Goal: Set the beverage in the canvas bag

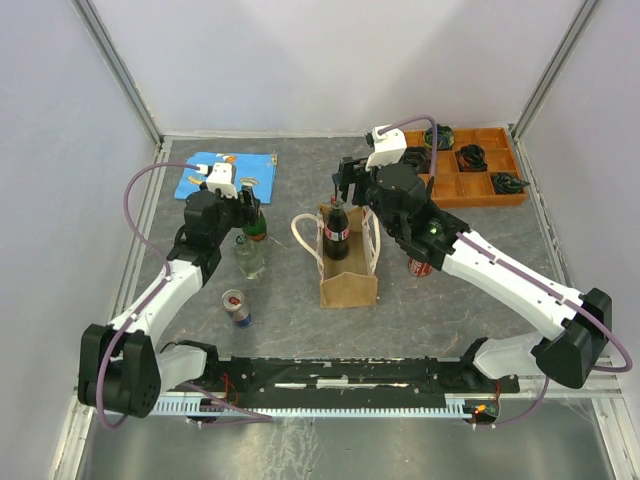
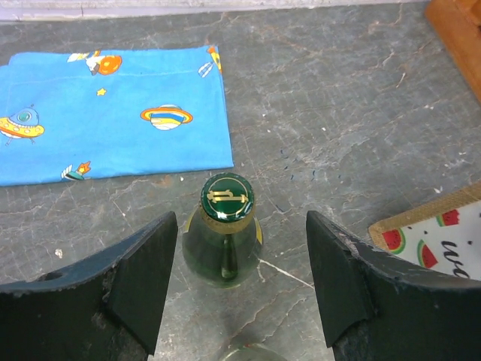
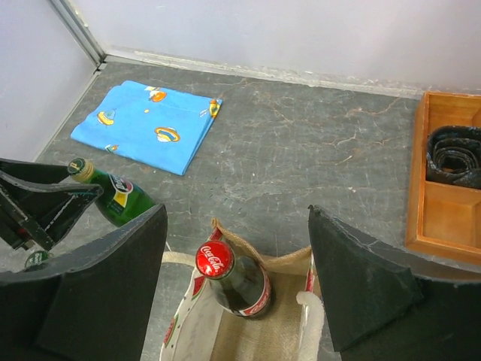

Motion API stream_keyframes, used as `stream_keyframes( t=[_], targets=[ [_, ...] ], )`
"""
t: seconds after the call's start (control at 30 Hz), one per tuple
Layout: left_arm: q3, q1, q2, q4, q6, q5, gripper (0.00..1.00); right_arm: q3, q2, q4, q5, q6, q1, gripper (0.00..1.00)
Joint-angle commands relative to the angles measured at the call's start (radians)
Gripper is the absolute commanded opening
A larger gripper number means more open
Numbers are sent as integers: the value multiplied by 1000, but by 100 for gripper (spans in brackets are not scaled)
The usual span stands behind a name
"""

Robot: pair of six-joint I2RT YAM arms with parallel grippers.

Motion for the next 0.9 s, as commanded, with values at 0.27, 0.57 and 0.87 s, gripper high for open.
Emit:
stream_keyframes(
  t=[0.27, 0.57, 0.87],
  targets=[
    [-31, 4, 105, 220, 53, -27, 73, 12, -43, -14, 51, 7, 6, 83],
    [-62, 3, 130, 251, 53, -21, 55, 20, -34, -20, 60, 8, 6, 83],
    [-84, 3, 130, 257, 51, -13, 20, 19, -24, -20, 67, 11, 6, 83]
  ],
)
